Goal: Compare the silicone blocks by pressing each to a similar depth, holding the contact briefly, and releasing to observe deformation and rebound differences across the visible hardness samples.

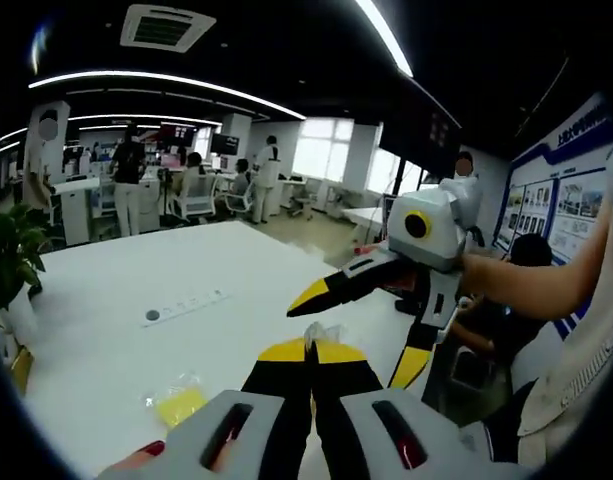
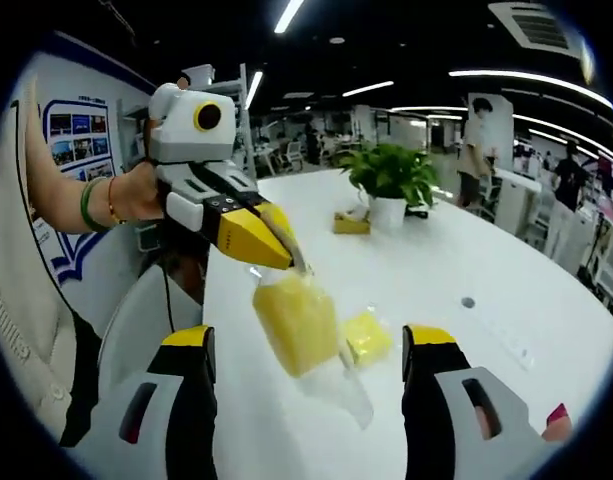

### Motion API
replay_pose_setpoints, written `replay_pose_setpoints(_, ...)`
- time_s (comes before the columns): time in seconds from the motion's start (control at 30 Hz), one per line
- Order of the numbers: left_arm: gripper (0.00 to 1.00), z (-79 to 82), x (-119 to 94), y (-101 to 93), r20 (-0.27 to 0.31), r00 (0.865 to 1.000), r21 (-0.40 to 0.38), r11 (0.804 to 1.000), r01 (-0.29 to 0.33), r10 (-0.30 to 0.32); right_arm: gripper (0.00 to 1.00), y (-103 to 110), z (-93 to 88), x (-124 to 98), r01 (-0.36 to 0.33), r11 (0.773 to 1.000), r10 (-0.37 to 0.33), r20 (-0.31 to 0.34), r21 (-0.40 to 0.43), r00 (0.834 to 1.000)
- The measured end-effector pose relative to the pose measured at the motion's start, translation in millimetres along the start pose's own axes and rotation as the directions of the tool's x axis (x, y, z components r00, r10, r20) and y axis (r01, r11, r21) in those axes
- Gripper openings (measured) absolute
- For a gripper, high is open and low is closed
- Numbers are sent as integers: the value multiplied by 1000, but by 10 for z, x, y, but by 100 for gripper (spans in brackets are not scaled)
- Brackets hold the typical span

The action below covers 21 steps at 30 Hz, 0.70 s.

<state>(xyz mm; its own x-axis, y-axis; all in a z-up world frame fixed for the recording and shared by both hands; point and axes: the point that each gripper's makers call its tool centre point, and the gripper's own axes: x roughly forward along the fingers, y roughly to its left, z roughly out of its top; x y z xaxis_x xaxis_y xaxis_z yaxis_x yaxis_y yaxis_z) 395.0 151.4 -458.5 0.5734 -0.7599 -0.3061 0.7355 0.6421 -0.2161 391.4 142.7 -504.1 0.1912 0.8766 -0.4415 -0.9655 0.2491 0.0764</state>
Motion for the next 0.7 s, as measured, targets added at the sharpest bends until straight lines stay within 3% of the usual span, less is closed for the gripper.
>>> replay_pose_setpoints(0.7,0,29,123,-45,-31,998,17,999,47,-46,58,24,-92,328,-97,995,96,-52,-14,994)
